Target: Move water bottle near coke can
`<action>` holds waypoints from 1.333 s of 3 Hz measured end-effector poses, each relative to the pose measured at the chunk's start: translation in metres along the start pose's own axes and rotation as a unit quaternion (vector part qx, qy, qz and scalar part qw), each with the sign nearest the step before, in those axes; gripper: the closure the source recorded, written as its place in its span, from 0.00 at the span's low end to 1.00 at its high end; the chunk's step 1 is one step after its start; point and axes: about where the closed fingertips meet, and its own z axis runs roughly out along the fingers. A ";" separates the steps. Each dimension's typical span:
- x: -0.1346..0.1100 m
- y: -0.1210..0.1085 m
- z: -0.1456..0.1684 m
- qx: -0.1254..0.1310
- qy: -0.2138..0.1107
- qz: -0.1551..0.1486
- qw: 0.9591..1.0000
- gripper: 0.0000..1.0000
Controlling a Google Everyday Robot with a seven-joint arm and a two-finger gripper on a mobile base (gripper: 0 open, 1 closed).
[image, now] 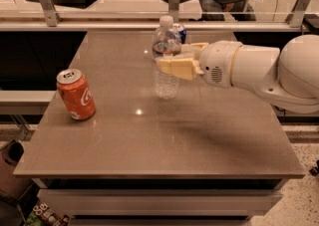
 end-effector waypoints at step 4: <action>-0.007 0.044 0.033 -0.047 -0.011 -0.025 0.999 1.00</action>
Offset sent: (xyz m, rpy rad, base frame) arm -0.0006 0.0380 0.0001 -0.0053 -0.0434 0.0815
